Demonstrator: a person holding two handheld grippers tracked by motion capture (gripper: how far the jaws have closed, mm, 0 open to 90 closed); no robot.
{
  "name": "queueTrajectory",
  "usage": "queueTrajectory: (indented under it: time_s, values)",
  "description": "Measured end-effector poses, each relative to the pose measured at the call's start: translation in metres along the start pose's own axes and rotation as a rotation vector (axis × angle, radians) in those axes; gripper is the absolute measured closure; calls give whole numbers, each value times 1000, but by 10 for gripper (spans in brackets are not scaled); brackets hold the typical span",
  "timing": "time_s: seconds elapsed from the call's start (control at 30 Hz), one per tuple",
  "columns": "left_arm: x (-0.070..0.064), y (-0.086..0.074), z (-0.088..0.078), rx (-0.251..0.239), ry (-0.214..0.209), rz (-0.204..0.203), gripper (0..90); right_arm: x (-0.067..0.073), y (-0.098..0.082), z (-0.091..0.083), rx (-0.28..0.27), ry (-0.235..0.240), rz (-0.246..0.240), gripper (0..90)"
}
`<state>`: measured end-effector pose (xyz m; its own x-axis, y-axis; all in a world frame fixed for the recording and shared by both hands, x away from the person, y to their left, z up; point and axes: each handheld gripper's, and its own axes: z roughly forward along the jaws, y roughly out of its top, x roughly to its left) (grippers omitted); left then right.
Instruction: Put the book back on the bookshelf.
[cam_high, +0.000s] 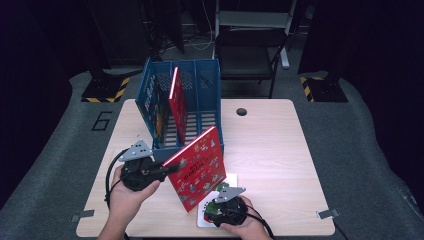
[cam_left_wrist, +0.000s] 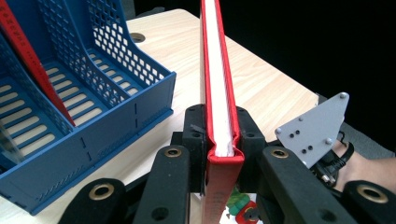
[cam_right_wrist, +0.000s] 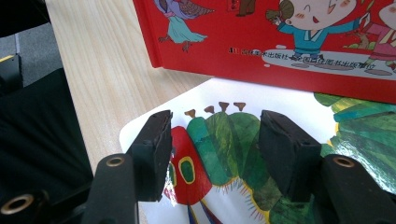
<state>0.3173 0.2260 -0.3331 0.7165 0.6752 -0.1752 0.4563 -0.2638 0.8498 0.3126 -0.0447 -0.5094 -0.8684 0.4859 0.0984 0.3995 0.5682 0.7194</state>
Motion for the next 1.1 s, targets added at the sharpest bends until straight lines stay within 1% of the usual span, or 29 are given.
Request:
queueTrajectory:
  time_s: [0.03, 0.13, 0.17, 0.23, 0.3, 0.33, 0.5, 0.57, 0.6, 0.63, 0.67, 0.7, 0.83, 0.87, 0.9, 0.93, 1.0, 1.03, 1.1]
  values:
    - [0, 0, 0, 8, -3, 11, 786, 0, 0, 0, -2, -1, 0, 442]
    - [-4, 1, 0, 11, -4, 26, 781, 0, 0, 0, -1, -1, 1, 442]
    - [-5, 2, 0, 12, -7, 26, 779, 1, 0, -1, -5, 12, 10, 442]
    - [-7, 2, 1, 11, -12, 25, 777, 1, 0, -1, -4, 11, 12, 442]
    - [-8, 3, 2, 12, -10, 25, 777, 1, 0, 0, -5, 11, 12, 442]
    - [-8, 3, 1, 17, -8, 38, 777, 1, 0, 0, -6, 10, 11, 442]
    - [-11, 5, 3, 25, 6, 47, 783, 1, 0, 0, -6, 8, 11, 442]
    - [-11, 7, 3, 30, 13, 42, 787, 2, 0, 0, -7, 8, 18, 442]
    - [-10, 8, 4, 29, 16, 41, 788, 2, 0, 0, -14, -1, 16, 442]
    - [-10, 11, 5, 35, 12, 26, 789, 2, -1, 0, -16, -6, 10, 442]
    - [-9, 12, 5, 42, 13, 27, 790, 2, 0, 0, -17, -6, 12, 442]
    - [-9, 14, 6, 44, 19, 14, 791, 3, 0, 0, -18, -7, 13, 441]
    - [-8, 22, 9, 65, 22, -2, 792, 5, 1, 0, -25, 11, 28, 442]
    - [-8, 24, 10, 65, 26, -13, 791, 5, 1, 1, -28, 4, 13, 442]
    - [-8, 27, 10, 75, 24, -14, 791, 6, 2, 1, -31, 9, 12, 442]
    - [-8, 29, 11, 81, 22, -24, 791, 7, 2, 1, -44, 4, 11, 443]
    - [-8, 34, 13, 94, 26, -21, 791, 10, 3, 1, -55, 18, 29, 446]
    - [-9, 37, 15, 93, 32, -33, 792, 10, 4, 1, -50, 25, 30, 447]
    - [-9, 41, 17, 99, 34, -35, 792, 10, 4, 3, -53, 25, 32, 449]
